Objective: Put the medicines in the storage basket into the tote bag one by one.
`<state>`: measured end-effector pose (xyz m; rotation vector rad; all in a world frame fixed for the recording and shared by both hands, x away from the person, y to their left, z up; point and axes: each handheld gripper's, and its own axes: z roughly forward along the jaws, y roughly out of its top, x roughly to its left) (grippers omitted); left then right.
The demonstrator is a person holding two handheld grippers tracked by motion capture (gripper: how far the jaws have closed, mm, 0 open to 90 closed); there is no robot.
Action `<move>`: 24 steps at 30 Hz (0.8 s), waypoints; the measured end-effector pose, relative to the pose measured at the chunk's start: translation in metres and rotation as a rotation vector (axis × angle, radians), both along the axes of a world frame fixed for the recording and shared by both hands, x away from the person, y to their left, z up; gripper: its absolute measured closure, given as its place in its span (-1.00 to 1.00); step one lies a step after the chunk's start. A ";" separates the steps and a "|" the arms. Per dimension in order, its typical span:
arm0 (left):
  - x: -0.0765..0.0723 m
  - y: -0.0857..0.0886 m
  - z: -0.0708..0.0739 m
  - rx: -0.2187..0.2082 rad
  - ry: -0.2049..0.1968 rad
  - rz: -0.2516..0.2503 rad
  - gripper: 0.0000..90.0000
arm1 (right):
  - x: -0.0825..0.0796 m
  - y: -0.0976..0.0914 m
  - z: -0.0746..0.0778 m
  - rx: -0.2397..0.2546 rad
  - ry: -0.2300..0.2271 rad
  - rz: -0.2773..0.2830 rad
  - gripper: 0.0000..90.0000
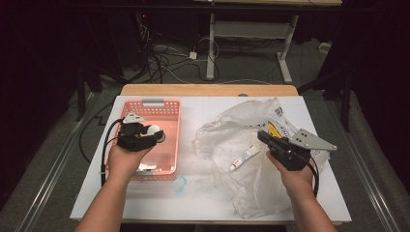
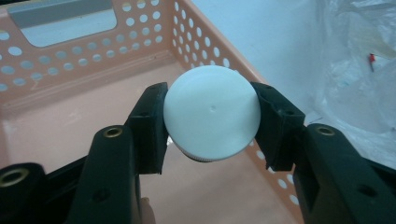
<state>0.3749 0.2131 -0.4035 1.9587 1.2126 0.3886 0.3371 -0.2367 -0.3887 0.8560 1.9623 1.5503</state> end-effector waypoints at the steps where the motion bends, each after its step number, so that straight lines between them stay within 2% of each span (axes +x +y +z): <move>1: -0.003 0.000 0.000 0.000 -0.005 -0.001 0.08 | 0.000 0.000 0.000 -0.001 0.000 -0.001 1.00; 7: -0.020 0.002 -0.005 -0.009 -0.035 -0.007 0.08 | 0.000 0.001 0.000 -0.005 -0.003 0.002 1.00; 10: -0.029 0.003 -0.006 -0.026 -0.046 -0.002 0.08 | 0.000 0.001 0.000 -0.008 -0.003 0.003 1.00; 18: -0.047 0.002 -0.010 -0.018 -0.067 -0.010 0.08 | -0.001 0.002 0.000 -0.011 -0.007 0.006 1.00; 20: -0.051 0.002 -0.012 -0.002 -0.079 -0.012 0.08 | -0.001 0.002 0.000 -0.013 -0.006 0.006 1.00; 24: -0.056 0.001 -0.015 -0.016 -0.073 -0.019 0.08 | -0.001 0.002 0.000 -0.016 -0.005 0.009 1.00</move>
